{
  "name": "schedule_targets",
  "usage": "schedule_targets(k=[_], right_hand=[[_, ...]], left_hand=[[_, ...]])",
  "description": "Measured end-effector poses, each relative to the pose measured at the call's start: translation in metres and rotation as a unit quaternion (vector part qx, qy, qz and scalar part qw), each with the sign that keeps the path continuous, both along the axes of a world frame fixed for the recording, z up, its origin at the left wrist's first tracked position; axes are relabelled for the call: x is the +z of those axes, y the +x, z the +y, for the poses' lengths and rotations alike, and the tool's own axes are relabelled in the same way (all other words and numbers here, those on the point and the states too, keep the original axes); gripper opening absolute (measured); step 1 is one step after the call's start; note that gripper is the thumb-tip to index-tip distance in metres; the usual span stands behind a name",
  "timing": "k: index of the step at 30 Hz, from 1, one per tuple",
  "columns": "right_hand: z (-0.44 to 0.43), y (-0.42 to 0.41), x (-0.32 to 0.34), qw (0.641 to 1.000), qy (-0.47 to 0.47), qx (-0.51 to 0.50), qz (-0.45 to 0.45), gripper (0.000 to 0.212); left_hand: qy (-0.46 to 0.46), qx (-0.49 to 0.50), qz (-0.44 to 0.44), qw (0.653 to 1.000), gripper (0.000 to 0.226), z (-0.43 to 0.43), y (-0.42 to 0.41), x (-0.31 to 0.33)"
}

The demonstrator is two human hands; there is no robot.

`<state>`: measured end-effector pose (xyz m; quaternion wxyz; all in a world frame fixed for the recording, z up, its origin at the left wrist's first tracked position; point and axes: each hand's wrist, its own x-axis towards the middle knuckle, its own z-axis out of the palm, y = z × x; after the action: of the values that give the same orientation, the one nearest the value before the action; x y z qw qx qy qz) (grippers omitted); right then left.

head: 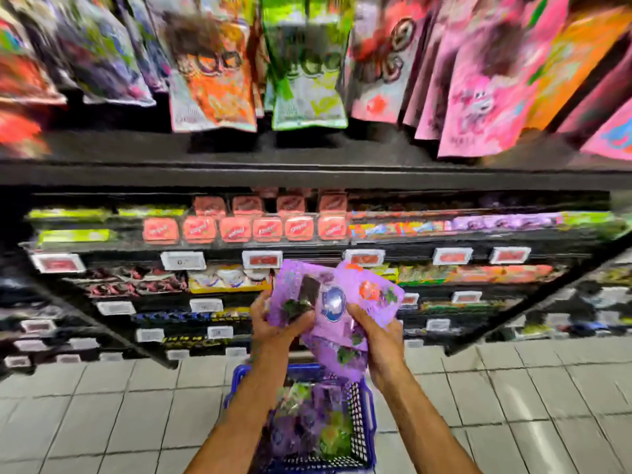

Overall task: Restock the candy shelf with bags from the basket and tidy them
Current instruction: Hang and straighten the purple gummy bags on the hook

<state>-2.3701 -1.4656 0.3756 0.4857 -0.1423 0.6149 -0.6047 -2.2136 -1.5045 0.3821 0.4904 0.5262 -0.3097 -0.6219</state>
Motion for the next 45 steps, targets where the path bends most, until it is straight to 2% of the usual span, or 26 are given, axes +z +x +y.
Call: schedule_targets(k=[2,3,6,8,10,12,14,16,17,20,23,26,29,33,35,42,45], right_hand=[[-0.003,-0.012,0.033,0.998,-0.023,0.023,0.045,0.028],[-0.003,-0.018,0.049,0.996,-0.038,0.038,0.065,0.028],[-0.007,-0.032,0.096,0.986,-0.064,0.087,0.127,0.031],[-0.008,-0.036,0.124,0.979,-0.081,0.119,0.146,0.032],[-0.011,-0.036,0.151,0.969,-0.100,0.150,0.170,0.034],[-0.012,-0.034,0.177,0.961,-0.113,0.163,0.190,0.041],[-0.014,-0.032,0.201,0.958,-0.134,0.149,0.203,0.039],[-0.015,-0.031,0.223,0.962,-0.169,0.104,0.185,0.029],[-0.014,-0.030,0.233,0.965,-0.190,0.079,0.162,0.025],[-0.013,-0.030,0.262,0.965,-0.240,0.019,0.107,0.034],[-0.009,-0.036,0.287,0.958,-0.265,-0.010,0.107,0.033],[-0.005,-0.045,0.308,0.953,-0.269,-0.009,0.136,0.016],[-0.003,-0.059,0.328,0.938,-0.302,-0.006,0.169,0.011],[-0.007,-0.085,0.353,0.934,-0.314,-0.016,0.171,0.043],[-0.011,-0.097,0.367,0.937,-0.306,-0.010,0.165,0.049],[-0.047,-0.154,0.418,0.926,-0.345,0.041,0.146,0.017],[-0.065,-0.177,0.432,0.924,-0.358,0.057,0.122,0.008]], left_hand=[[-0.047,-0.046,-0.015,0.998,0.103,-0.007,0.010,0.036],[-0.073,-0.075,-0.024,0.994,0.103,-0.012,0.016,0.053],[-0.130,-0.118,-0.070,0.982,0.063,-0.027,0.025,0.099],[-0.182,-0.141,-0.139,0.963,0.057,-0.037,0.027,0.128],[-0.241,-0.207,-0.203,0.926,0.048,-0.045,0.027,0.155],[-0.266,-0.264,-0.253,0.892,0.037,-0.049,0.030,0.180],[-0.288,-0.286,-0.294,0.865,0.026,-0.051,0.033,0.196],[-0.301,-0.292,-0.275,0.865,0.026,-0.049,0.035,0.206],[-0.297,-0.283,-0.244,0.879,0.025,-0.047,0.035,0.211],[-0.259,-0.228,-0.110,0.932,0.012,-0.041,0.030,0.225],[-0.260,-0.187,-0.018,0.947,0.015,-0.043,0.020,0.243],[-0.292,-0.175,-0.011,0.940,0.016,-0.049,0.006,0.264],[-0.332,-0.169,-0.016,0.928,0.015,-0.056,-0.011,0.286],[-0.373,-0.149,-0.025,0.915,0.016,-0.065,-0.036,0.316],[-0.387,-0.140,-0.018,0.911,0.018,-0.071,-0.050,0.332],[-0.450,-0.107,-0.040,0.886,0.019,-0.099,-0.101,0.380],[-0.454,-0.091,-0.043,0.886,0.018,-0.110,-0.120,0.393]])
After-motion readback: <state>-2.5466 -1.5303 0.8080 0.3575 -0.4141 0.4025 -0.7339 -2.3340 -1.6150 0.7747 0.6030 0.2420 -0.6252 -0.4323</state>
